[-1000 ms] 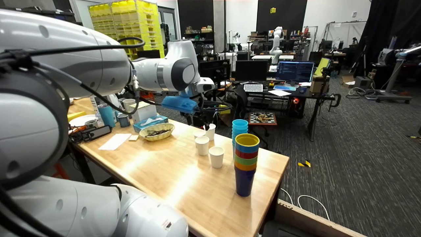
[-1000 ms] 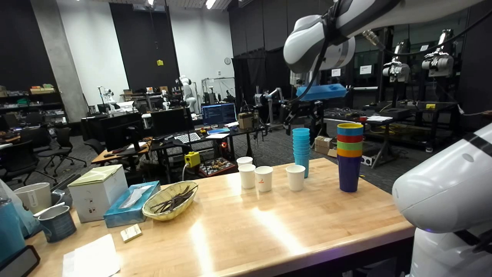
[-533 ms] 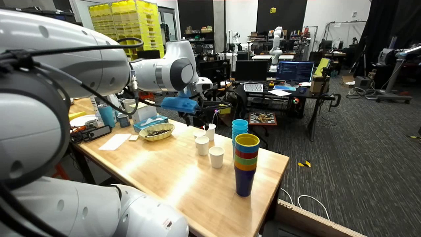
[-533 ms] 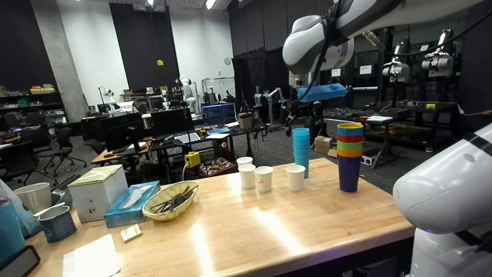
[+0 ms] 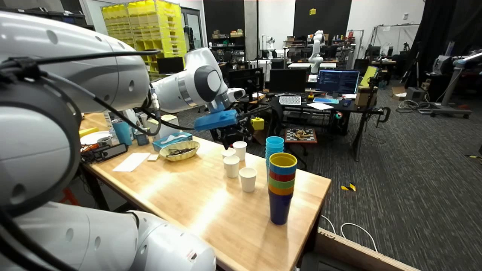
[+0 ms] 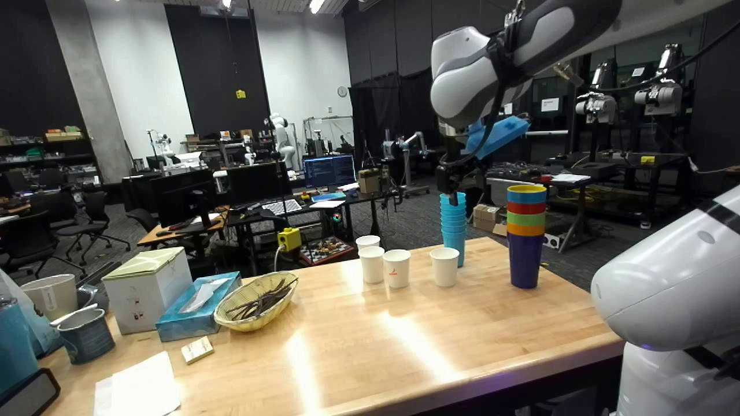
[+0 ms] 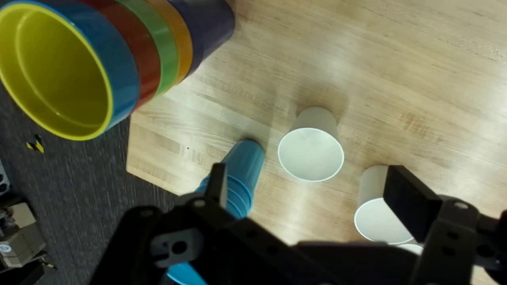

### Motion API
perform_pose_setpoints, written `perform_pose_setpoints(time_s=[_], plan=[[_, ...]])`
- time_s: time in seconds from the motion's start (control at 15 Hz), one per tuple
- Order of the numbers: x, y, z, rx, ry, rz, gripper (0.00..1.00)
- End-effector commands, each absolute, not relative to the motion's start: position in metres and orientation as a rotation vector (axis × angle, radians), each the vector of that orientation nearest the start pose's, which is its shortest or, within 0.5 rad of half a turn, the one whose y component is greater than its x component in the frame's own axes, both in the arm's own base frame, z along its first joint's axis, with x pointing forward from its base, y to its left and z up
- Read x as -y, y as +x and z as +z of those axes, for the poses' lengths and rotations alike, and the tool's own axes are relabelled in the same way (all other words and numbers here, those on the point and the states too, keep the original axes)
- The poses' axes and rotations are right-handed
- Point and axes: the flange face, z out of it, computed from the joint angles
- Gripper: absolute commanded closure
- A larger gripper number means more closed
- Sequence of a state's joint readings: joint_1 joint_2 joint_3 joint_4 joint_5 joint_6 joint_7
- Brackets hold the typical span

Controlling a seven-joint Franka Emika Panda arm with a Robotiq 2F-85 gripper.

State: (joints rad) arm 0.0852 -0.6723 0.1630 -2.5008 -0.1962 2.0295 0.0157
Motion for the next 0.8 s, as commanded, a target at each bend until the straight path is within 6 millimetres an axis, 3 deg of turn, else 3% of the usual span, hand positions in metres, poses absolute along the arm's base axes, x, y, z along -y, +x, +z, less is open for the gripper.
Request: perform_pose_setpoints(time_s=[0.0, 0.47, 0.67, 0.73], plan=[[-0.0825, 0.3587, 0.5278, 0.527, -3.358, -0.419, 0.00], [-0.0861, 0.3614, 0.5302, 0.499, -3.309, -0.513, 0.00], [-0.0850, 0.3614, 0.5340, 0.571, -3.335, -0.608, 0.00], [-0.0878, 0.3660, 0.5310, 0.518, -3.326, -0.530, 0.00]])
